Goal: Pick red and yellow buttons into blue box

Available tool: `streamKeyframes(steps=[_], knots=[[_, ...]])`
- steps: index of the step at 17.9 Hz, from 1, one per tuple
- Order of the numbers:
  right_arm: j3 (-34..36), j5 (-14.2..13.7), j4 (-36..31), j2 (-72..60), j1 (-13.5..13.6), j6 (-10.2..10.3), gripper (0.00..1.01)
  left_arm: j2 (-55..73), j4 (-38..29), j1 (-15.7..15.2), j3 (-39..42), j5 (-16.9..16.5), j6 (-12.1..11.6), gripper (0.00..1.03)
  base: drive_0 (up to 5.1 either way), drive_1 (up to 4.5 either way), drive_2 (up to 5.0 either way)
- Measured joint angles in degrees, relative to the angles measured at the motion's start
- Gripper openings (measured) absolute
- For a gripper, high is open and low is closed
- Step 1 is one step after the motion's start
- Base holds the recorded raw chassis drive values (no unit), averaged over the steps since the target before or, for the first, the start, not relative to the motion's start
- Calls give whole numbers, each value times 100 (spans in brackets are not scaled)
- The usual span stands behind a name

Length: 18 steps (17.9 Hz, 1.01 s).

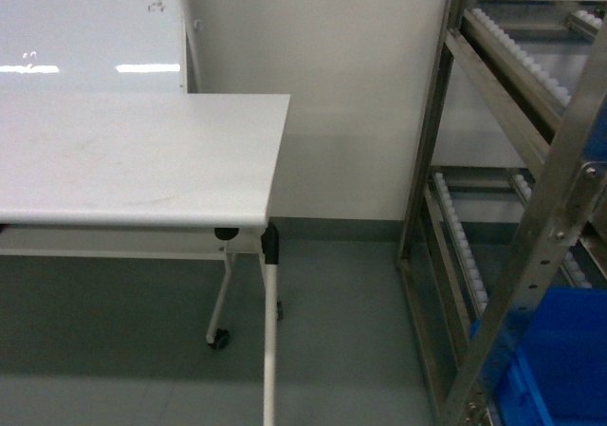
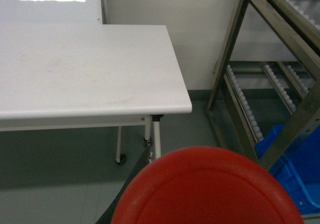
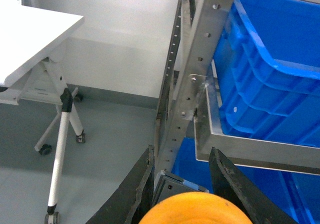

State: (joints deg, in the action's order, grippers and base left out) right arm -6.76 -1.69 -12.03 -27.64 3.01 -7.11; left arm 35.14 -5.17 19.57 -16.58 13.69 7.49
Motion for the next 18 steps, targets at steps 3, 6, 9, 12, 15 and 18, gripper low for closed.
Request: streamKeyframes(steps=[3,6,9,12,15,18], knots=[[0,0,-7,0,0,0,30,0,-11,0,0,0,0,25,486,-105,-356],[0,0,-11,2,0,0,30,0,-9,0,0,0,2,25,471,-128,-365],[0,0,-2,2,0,0,30,2,-4,0,0,0,2,25,491,-142,-334],[0,0,4,-11,0,0,30,7,4,0,0,0,2,25,494,-180,-299],[0,0,-7,0,0,0,30,2,-11,0,0,2,0,25,508,-236,-236],[0,0,0,0,0,0,30,7,-4,2,0,-4,2,25,502,-243,-243]])
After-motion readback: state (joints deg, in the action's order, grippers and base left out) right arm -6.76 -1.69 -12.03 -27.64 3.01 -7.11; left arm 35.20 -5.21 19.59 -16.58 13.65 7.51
